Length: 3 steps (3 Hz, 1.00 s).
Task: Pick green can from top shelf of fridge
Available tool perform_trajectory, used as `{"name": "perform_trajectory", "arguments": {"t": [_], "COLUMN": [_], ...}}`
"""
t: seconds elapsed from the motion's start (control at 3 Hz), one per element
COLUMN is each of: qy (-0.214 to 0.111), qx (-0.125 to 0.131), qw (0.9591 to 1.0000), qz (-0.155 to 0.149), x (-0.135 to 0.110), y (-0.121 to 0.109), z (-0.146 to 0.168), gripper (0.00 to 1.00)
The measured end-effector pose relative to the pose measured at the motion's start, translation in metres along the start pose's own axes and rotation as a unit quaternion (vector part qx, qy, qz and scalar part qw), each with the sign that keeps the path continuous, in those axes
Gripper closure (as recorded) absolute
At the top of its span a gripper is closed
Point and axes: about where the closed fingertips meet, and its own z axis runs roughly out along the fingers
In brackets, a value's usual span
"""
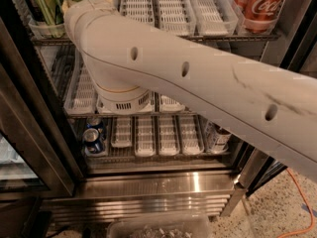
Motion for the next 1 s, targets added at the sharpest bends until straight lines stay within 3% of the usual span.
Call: {"name": "perform_trajectory", "arguments": {"t": [0.33,1.0], "qy": [0.000,-0.015], "qx": [0.000,-0.008], "qw": [1.0000,0.9998], "qz": [0.000,-0.011], "x": [-0.0041,-0.0106], "y": [-0.0003,0.0017], "z": [0.0001,-0.0019], "gripper": [1.00,1.00]}}
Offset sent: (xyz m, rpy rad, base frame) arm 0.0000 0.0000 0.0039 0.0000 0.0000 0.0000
